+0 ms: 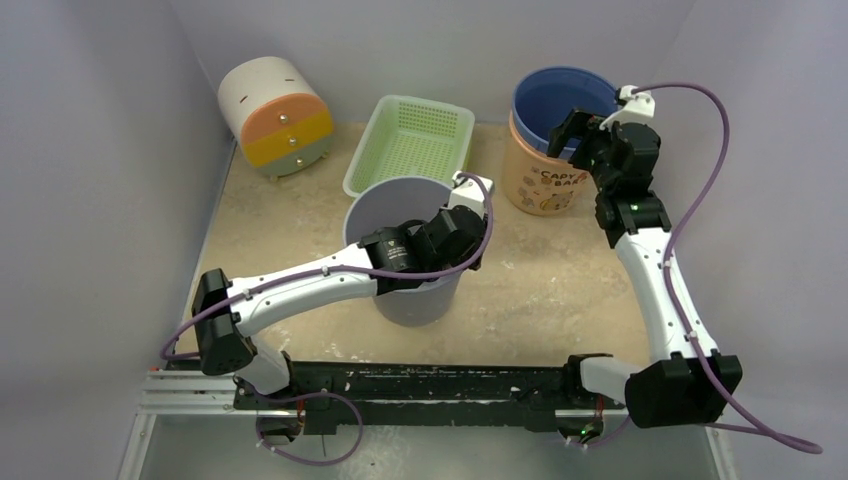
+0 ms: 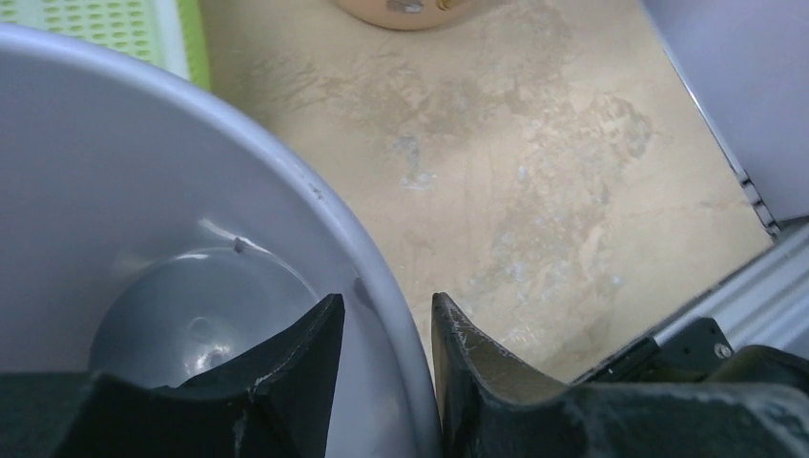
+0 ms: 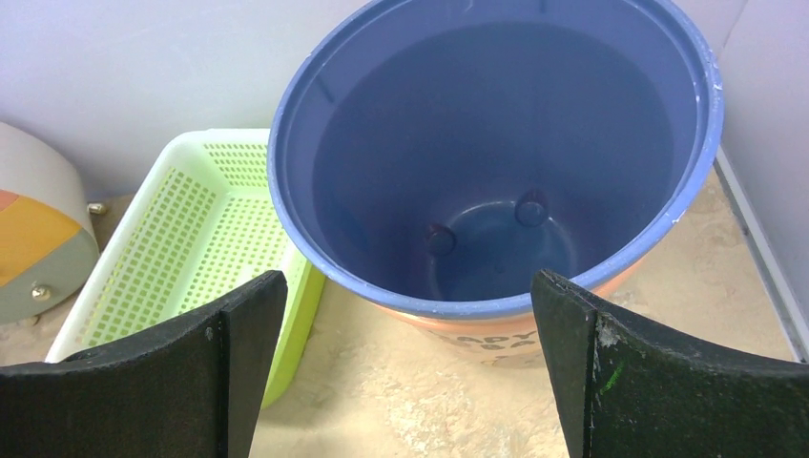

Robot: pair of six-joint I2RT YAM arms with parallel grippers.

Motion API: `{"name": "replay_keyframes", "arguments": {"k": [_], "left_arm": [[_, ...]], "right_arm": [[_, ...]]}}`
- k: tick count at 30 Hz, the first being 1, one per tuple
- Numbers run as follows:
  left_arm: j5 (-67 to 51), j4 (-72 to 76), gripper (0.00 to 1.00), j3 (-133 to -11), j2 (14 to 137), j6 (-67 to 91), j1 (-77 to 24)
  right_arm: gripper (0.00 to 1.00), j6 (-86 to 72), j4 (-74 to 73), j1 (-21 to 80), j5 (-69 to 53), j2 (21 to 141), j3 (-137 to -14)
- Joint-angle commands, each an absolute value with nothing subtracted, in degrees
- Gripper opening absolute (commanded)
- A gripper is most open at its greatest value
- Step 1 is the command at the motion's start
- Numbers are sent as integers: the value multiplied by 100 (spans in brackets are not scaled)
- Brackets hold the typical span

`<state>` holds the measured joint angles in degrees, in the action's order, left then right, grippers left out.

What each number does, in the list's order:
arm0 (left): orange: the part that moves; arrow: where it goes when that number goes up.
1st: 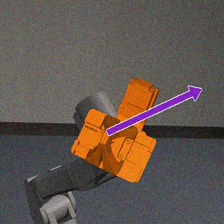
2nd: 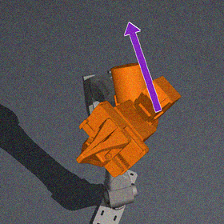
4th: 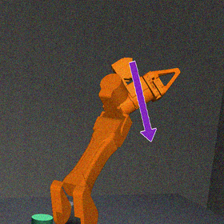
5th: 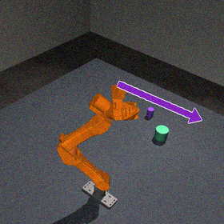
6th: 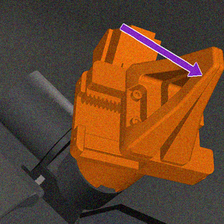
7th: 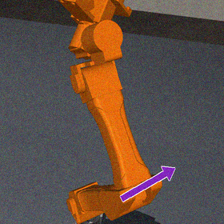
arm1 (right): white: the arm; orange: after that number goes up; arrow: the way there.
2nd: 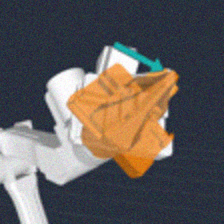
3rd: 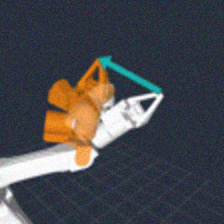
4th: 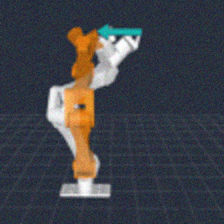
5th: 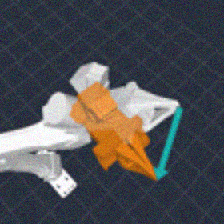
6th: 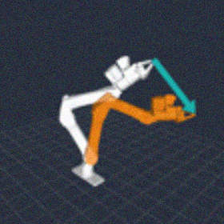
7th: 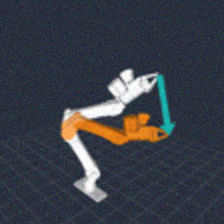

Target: Turn the large container upside down

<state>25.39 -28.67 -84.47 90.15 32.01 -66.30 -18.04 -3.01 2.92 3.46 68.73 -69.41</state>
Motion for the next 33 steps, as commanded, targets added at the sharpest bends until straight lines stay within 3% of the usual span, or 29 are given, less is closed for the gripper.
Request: {"name": "replay_keyframes", "arguments": {"k": [1,4,7,16,25,33], "left_arm": [[3434,-4052,35,-8161,8867,3294,-6613],[3660,-4190,25,-8060,8769,3370,-6618],[3794,-4335,0,-8077,8767,3422,-6618],[3837,-4052,0,-8480,8537,3222,-6880],[2113,-495,0,-7593,7448,3984,-6952],[1464,1461,0,-7311,7461,4480,-6928]], "right_arm": [[100,-1894,32,259,223,6736,-6876],[100,-1920,76,255,158,6744,-6842],[100,-1927,105,250,140,6758,-6821],[100,-2003,73,19,194,6739,-6825],[100,-2050,79,-343,11,6901,-6944],[100,-2085,108,-420,-20,7018,-7030]]}}
